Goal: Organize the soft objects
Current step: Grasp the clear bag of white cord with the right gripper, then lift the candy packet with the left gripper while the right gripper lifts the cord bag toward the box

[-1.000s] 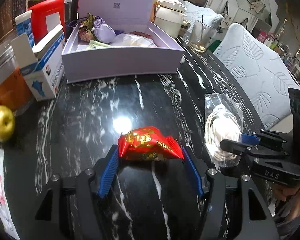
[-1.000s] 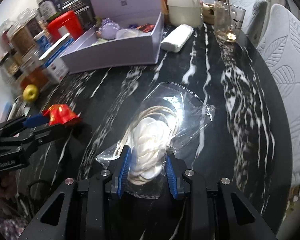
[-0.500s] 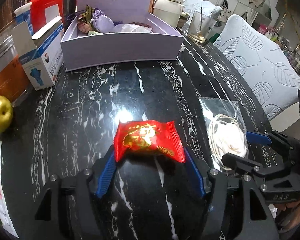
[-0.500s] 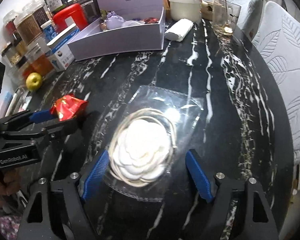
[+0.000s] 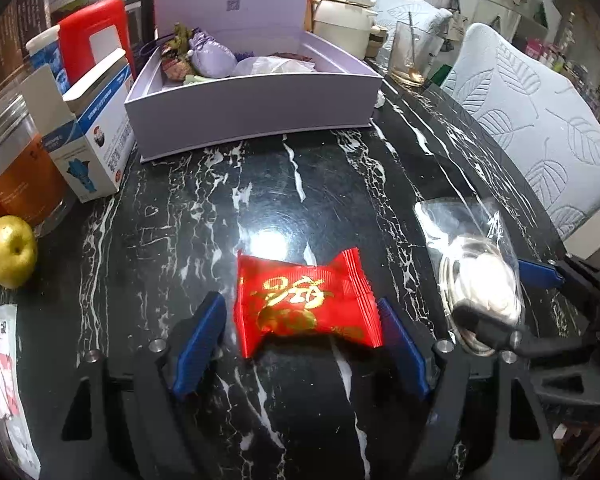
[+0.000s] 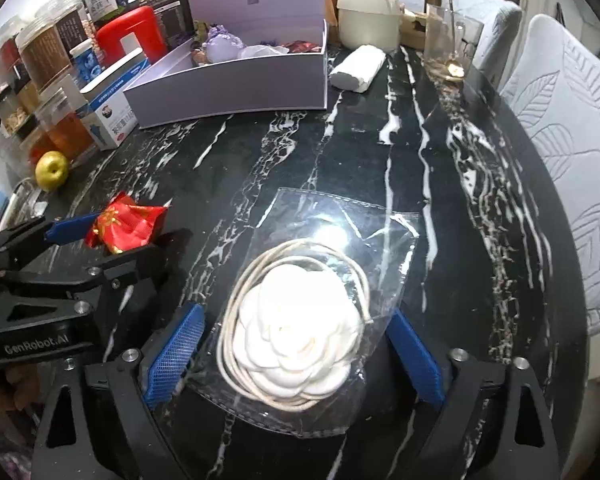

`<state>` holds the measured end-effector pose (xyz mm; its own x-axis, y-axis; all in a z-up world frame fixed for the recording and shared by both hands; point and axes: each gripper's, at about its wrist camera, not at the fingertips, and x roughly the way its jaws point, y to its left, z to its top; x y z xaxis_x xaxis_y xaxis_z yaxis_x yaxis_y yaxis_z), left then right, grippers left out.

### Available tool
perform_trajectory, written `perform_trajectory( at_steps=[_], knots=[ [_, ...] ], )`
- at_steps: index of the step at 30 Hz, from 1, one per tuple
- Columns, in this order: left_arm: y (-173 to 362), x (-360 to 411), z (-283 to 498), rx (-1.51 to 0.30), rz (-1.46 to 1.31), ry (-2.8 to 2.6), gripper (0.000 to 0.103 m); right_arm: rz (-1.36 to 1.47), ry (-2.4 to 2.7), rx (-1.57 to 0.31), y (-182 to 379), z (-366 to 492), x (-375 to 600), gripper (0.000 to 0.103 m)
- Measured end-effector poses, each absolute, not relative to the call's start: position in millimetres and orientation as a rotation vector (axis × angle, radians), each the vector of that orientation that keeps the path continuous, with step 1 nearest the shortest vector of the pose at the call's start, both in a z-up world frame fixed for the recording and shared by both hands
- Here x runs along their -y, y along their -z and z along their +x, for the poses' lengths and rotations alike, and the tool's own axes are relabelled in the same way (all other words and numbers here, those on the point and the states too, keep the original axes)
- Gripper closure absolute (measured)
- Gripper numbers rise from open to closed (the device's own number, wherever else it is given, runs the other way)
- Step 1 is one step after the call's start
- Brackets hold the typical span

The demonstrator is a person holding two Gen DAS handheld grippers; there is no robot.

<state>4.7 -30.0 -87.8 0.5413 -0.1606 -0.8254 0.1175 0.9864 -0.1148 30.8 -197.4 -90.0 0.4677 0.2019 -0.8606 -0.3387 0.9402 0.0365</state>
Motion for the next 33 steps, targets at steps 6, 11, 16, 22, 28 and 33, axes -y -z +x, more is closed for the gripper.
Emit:
perform_trajectory(
  at_steps=[6,11,16,22,28,33],
  knots=[
    [88,34,0,-0.945,-0.015,0.186,0.044,-0.12,-0.387,-1.009,85,26,204,0.062],
    [86,30,-2,-0.952,-0.063,0.216,0.048,-0.059,-0.407,-0.991,83,23,209,0.07],
    [82,30,-6,-0.944,-0.09,0.243,0.048,0.003,-0.419,-0.979,79,19,214,0.074],
    [73,24,-13,-0.916,-0.102,0.244,0.048,0.002,-0.417,-0.956,70,11,212,0.075],
    [64,17,-22,-0.892,-0.113,0.243,0.048,0.015,-0.427,-0.929,59,4,212,0.076],
    [52,12,-28,-0.864,-0.13,0.249,0.048,0.032,-0.44,-0.9,48,-2,211,0.076]
  ],
)
